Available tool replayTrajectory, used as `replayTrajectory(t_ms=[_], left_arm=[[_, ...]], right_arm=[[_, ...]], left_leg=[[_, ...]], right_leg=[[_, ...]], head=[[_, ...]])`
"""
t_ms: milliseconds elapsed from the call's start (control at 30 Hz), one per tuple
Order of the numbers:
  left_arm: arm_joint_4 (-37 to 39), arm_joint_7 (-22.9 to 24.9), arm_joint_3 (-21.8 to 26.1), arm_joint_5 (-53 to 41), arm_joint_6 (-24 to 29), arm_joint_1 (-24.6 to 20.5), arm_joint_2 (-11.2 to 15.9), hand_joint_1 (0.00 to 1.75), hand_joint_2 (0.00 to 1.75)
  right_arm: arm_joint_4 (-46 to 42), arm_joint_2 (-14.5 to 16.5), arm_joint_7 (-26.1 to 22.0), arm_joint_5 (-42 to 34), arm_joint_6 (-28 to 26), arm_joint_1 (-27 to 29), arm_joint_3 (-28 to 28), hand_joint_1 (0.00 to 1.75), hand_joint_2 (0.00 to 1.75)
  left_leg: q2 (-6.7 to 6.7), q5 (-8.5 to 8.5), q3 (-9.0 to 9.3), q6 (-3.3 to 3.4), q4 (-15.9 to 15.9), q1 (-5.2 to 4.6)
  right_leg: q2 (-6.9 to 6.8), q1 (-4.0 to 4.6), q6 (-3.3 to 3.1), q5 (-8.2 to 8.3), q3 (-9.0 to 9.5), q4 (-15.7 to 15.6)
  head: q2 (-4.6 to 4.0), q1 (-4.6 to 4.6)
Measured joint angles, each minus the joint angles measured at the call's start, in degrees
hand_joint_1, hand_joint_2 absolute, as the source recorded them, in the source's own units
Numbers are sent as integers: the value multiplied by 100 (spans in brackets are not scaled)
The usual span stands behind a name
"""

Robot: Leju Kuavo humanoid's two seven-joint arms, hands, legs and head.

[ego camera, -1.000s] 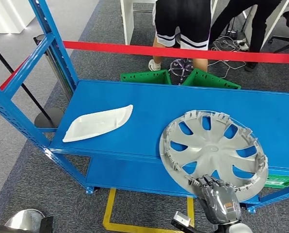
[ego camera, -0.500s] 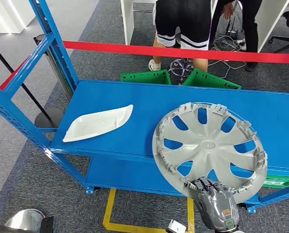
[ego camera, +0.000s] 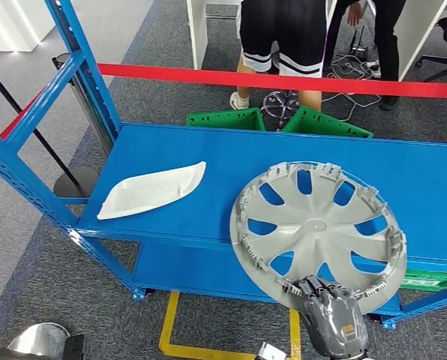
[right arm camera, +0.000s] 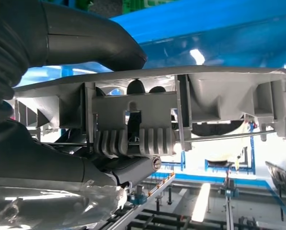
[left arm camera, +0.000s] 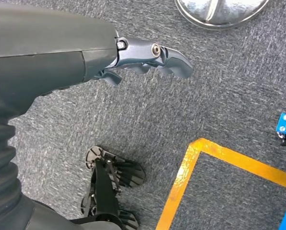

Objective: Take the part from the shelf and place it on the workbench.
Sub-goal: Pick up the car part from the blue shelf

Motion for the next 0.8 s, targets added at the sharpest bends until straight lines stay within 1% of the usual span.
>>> replayTrajectory(t_ms=[100,167,200,333,433,500,600,667,700,733,767,800], left_arm=[[0,-23,2,0,0,0,0,0,175],[0,-34,9,-15,18,1,1,0,175],[0,-33,15,-26,34,1,1,0,175],[0,-50,63,-44,114,0,-2,0,175],[0,-38,92,-67,188,-1,-12,0,175],[1,-27,99,-107,232,-3,-16,0,175],[1,-9,101,-189,316,-7,-15,0,175],[0,-5,101,-230,351,-10,-15,0,175],[1,-5,101,-249,360,-13,-18,0,175],[1,-3,101,-269,366,-20,-20,0,175],[2,-1,101,-285,370,-28,-22,0,175],[2,3,101,-298,374,-36,-23,0,175]], right_arm=[[-14,-2,-55,0,-400,8,-27,175,175],[-70,16,-316,0,-650,53,-118,175,175],[-119,48,-530,0,-755,99,-196,175,175],[-380,327,-1374,2,-907,367,-572,175,175],[-550,594,-1625,2,-913,545,-753,175,175],[-624,740,-1588,3,-915,621,-788,175,175],[-707,853,-1283,5,-915,675,-743,175,175],[-774,866,-1029,4,-915,685,-665,175,175],[-809,866,-932,3,-916,686,-626,175,175],[-842,866,-863,3,-917,690,-590,175,175],[-869,865,-818,2,-920,693,-552,175,175],[-888,864,-785,3,-925,696,-509,175,175]], left_leg=[[0,0,0,0,0,0],[0,0,0,0,0,0],[0,0,0,0,0,0],[0,-1,-1,0,0,0],[0,-2,-5,2,3,-1],[0,-6,-12,10,9,-10],[0,-5,-20,33,15,-34],[0,19,-23,68,16,-55],[4,52,-27,93,-10,-53],[11,95,-26,121,-44,-43],[19,137,-29,148,-79,-25],[27,172,-38,168,-112,-6]], right_leg=[[0,0,0,0,-1,0],[0,0,0,0,-2,0],[0,0,0,0,-2,0],[1,1,0,-1,-4,0],[0,-2,2,1,-2,-3],[1,-13,13,8,-2,-9],[2,-40,37,22,-4,-13],[4,-62,75,53,-3,-29],[8,-64,102,71,-4,-40],[9,-65,129,53,-26,-32],[10,-62,152,-35,-74,56],[8,-61,170,-196,-161,267]], head=[[0,0],[0,0],[0,1],[0,0],[0,0],[0,-1],[0,-2],[0,-2],[0,-3],[0,-1],[0,4],[0,11]])
